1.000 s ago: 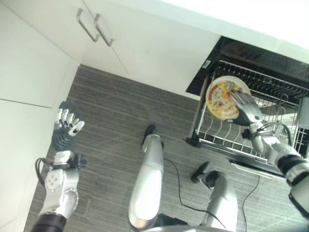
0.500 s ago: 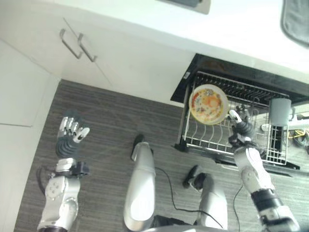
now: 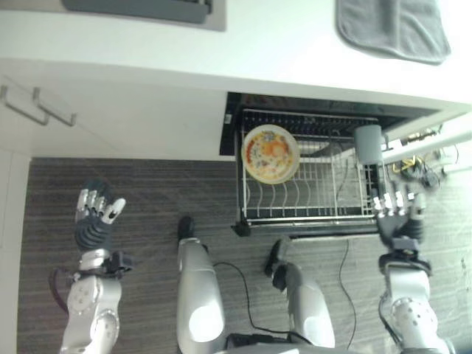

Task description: Place the dishes in the dishwasher.

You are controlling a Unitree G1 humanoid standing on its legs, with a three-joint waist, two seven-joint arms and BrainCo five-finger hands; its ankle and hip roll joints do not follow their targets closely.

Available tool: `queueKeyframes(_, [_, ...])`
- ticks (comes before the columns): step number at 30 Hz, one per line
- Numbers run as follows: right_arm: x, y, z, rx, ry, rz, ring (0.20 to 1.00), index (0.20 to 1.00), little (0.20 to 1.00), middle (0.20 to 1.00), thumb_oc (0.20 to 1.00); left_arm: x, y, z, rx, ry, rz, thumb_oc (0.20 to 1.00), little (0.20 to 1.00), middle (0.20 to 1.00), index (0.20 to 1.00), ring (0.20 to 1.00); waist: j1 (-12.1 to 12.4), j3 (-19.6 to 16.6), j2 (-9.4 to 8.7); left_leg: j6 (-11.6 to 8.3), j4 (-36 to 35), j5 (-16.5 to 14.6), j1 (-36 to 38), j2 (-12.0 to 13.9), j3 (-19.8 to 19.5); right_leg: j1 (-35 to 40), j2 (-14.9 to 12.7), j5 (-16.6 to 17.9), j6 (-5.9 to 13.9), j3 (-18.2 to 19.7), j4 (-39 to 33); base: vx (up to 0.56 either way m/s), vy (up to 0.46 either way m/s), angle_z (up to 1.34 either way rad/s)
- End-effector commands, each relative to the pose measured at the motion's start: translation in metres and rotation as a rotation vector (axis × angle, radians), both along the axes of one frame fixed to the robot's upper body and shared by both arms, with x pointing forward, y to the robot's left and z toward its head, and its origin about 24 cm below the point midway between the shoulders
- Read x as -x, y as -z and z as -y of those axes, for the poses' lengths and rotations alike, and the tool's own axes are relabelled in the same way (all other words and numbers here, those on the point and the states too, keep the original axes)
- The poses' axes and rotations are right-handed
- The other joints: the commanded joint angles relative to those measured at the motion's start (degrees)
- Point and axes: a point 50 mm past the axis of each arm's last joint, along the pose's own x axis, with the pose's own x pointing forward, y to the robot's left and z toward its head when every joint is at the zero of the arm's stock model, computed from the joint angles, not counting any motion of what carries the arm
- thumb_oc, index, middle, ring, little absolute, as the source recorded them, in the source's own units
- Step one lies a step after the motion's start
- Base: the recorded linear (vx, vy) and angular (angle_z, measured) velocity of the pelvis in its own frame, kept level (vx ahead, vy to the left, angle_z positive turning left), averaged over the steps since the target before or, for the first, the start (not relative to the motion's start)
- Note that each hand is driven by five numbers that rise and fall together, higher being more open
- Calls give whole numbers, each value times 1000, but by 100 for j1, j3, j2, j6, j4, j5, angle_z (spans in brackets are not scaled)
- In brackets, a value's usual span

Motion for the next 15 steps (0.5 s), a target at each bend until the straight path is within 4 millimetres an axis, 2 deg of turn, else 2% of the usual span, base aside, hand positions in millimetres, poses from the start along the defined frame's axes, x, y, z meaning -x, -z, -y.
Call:
queueKeyframes(1, [2,-34,24,96,187,132,1000,1000,1000,1000,1000,7,-17,-1,-32,-56,94,1000,1000,1000,1000,1000,-5,-77,138,590,397,112,-317,-328,324,-302,297,-33,-699,-320,657,-92,95,-26])
queueKeyframes(2, [4,-38,28,103,224,143,1000,1000,1000,1000,1000,5,-17,0,-24,-63,100,1000,1000,1000,1000,1000,-58,-77,171,601,448,83,-345,-315,366,-373,284,-56,-710,-271,730,-85,128,-30])
queueKeyframes(3, [11,-45,38,159,390,90,1000,1000,1000,1000,1000,3,-16,1,-1,-77,103,1000,1000,1000,1000,1000,-145,-91,266,599,494,78,-380,-321,408,-482,244,-72,-712,-202,828,-80,160,-33])
queueKeyframes(5, [17,-52,45,241,571,1,1000,1000,1000,1000,1000,2,-12,5,36,-92,103,1000,1000,1000,1000,1000,-230,-86,390,609,505,83,-395,-338,461,-604,201,-90,-717,-105,924,-73,208,-29])
queueKeyframes(6, [20,-56,48,274,685,-55,1000,1000,1000,1000,1000,1,-8,9,71,-104,106,1000,1000,1000,1000,1000,-296,-82,503,624,479,106,-398,-366,502,-705,177,-107,-731,-4,983,-90,308,-31])
queueKeyframes(7, [23,-51,50,290,784,-138,1000,1000,1000,1000,1000,1,-3,13,108,-113,109,1000,1000,1000,1000,1000,-369,-89,632,631,475,111,-413,-402,554,-825,144,-127,-738,105,1044,-90,303,-24])
queueKeyframes(10, [20,-36,47,266,805,-228,1000,1000,1000,1000,1000,-2,2,22,140,-118,102,1000,1000,1000,1000,1000,-435,-86,778,626,508,121,-420,-440,604,-929,105,-154,-757,204,1139,-41,177,-17])
queueKeyframes(12, [13,-25,32,259,748,-282,1000,1000,1000,1000,1000,-4,4,33,172,-126,102,1000,1000,1000,1000,1000,-458,-67,900,652,483,154,-399,-485,644,-1004,68,-178,-787,315,1206,-10,113,-12])
queueKeyframes(14, [10,-1,25,106,697,-358,1000,1000,1000,1000,1000,-6,7,37,189,-134,100,1000,1000,1000,1000,1000,-483,-101,949,630,453,188,-387,-467,667,-1026,67,-208,-808,353,1252,16,43,-5])
queueKeyframes(15, [8,18,22,22,658,-417,1000,1000,1000,1000,1000,-8,10,40,197,-129,96,1000,1000,1000,1000,1000,-508,-122,990,622,444,202,-381,-474,673,-1020,60,-222,-827,353,1260,32,49,6])
